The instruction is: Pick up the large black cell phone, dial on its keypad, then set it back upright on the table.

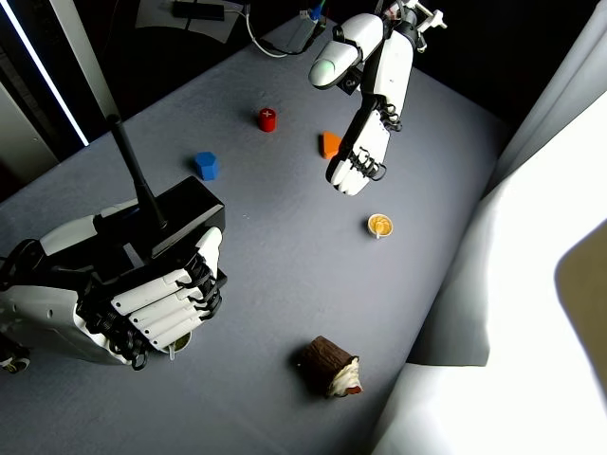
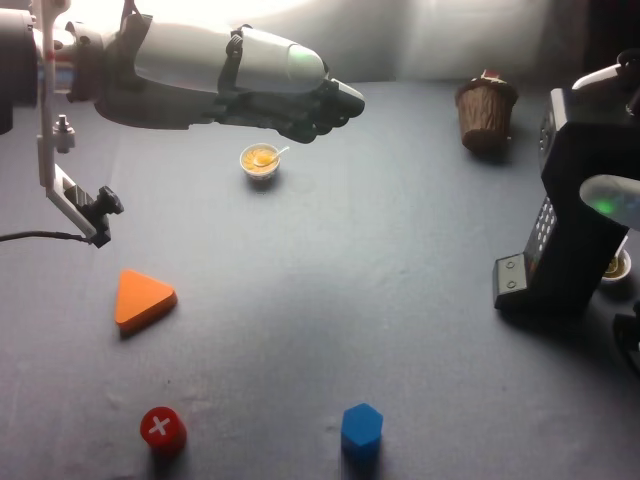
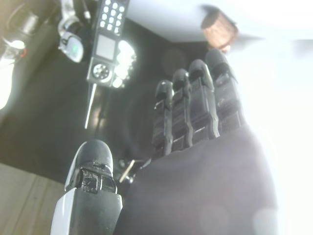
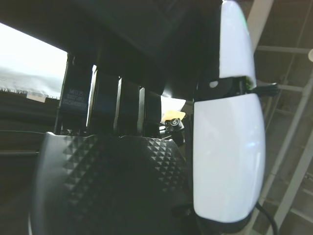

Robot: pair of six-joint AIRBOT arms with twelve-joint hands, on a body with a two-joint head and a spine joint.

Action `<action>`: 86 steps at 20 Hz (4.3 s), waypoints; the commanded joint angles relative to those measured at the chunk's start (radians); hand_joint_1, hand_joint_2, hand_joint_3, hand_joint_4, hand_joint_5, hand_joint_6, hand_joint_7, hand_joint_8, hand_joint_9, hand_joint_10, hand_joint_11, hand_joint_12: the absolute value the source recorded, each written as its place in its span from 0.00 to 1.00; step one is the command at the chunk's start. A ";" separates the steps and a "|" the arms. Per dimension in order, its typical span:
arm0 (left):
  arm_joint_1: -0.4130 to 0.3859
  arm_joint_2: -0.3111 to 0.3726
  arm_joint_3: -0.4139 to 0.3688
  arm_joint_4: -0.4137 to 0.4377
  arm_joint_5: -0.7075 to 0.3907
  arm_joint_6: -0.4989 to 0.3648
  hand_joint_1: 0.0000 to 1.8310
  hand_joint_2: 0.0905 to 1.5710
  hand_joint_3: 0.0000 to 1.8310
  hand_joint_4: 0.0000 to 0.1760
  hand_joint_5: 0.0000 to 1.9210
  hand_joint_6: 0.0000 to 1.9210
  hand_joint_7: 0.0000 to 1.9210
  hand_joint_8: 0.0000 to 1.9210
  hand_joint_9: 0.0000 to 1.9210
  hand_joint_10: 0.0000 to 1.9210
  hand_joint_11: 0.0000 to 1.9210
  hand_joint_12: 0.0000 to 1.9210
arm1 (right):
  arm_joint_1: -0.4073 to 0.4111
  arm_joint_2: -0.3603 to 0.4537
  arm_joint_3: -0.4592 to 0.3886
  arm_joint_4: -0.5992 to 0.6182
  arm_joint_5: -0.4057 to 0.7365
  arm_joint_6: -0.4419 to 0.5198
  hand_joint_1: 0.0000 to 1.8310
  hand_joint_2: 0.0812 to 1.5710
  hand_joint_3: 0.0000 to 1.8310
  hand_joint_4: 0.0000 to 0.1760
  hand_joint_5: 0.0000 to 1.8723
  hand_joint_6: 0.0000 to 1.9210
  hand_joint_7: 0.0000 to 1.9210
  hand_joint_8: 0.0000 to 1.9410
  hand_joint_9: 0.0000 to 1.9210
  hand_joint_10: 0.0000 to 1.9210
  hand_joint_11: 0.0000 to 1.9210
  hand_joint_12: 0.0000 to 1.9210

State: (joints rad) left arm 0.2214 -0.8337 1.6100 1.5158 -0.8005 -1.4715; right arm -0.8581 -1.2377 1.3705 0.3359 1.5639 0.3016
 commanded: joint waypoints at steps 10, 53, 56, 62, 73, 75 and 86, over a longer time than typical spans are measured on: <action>-0.020 0.005 -0.002 -0.076 -0.028 -0.009 0.00 0.78 0.00 0.03 0.14 0.00 0.12 0.00 0.09 0.00 0.00 0.20 | -0.012 0.008 -0.001 0.006 0.134 0.018 0.81 0.69 0.00 0.00 0.50 0.42 0.45 0.56 0.49 0.57 0.47 0.79; -0.018 0.015 0.000 -0.076 -0.028 -0.009 0.00 0.77 0.00 0.07 0.14 0.00 0.12 0.00 0.09 0.00 0.00 0.22 | -0.018 0.008 0.003 0.006 0.133 0.006 0.42 0.70 0.00 0.00 0.28 0.00 0.26 0.00 0.25 0.00 0.06 0.50; -0.019 0.016 0.000 -0.076 -0.028 -0.009 0.00 0.77 0.00 0.05 0.14 0.00 0.11 0.00 0.08 0.00 0.00 0.20 | -0.018 0.007 0.003 0.006 0.133 0.005 0.39 0.68 0.00 0.00 0.24 0.00 0.23 0.00 0.21 0.00 0.02 0.52; -0.017 0.017 0.003 -0.076 -0.028 -0.009 0.00 0.78 0.00 0.05 0.14 0.00 0.10 0.00 0.09 0.00 0.00 0.20 | -0.018 0.006 0.002 0.006 0.133 0.003 0.21 0.62 0.00 0.00 0.05 0.00 0.05 0.00 0.05 0.00 0.00 0.25; -0.022 0.018 -0.009 -0.076 -0.028 -0.009 0.00 0.77 0.00 0.04 0.13 0.00 0.10 0.00 0.08 0.00 0.00 0.19 | -0.018 0.006 0.001 0.004 0.133 0.001 0.04 0.53 0.00 0.31 0.00 0.00 0.00 0.00 0.00 0.00 0.00 0.00; -0.022 0.018 -0.012 -0.076 -0.028 -0.009 0.00 0.78 0.00 0.01 0.14 0.00 0.11 0.00 0.09 0.00 0.00 0.21 | -0.018 0.006 0.001 0.003 0.133 -0.001 0.03 0.53 0.00 0.31 0.00 0.00 0.00 0.00 0.00 0.00 0.00 0.00; -0.021 0.018 -0.019 -0.076 -0.027 -0.009 0.00 0.78 0.00 0.01 0.14 0.00 0.12 0.00 0.09 0.00 0.00 0.20 | -0.011 0.051 -0.014 -0.052 0.133 -0.007 0.05 0.54 0.00 0.35 0.00 0.00 0.00 0.00 0.00 0.00 0.00 0.00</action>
State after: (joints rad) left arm 0.2272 -0.8242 1.5951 1.5150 -0.7994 -1.4712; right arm -0.8749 -1.1957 1.3560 0.2749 1.5726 0.2878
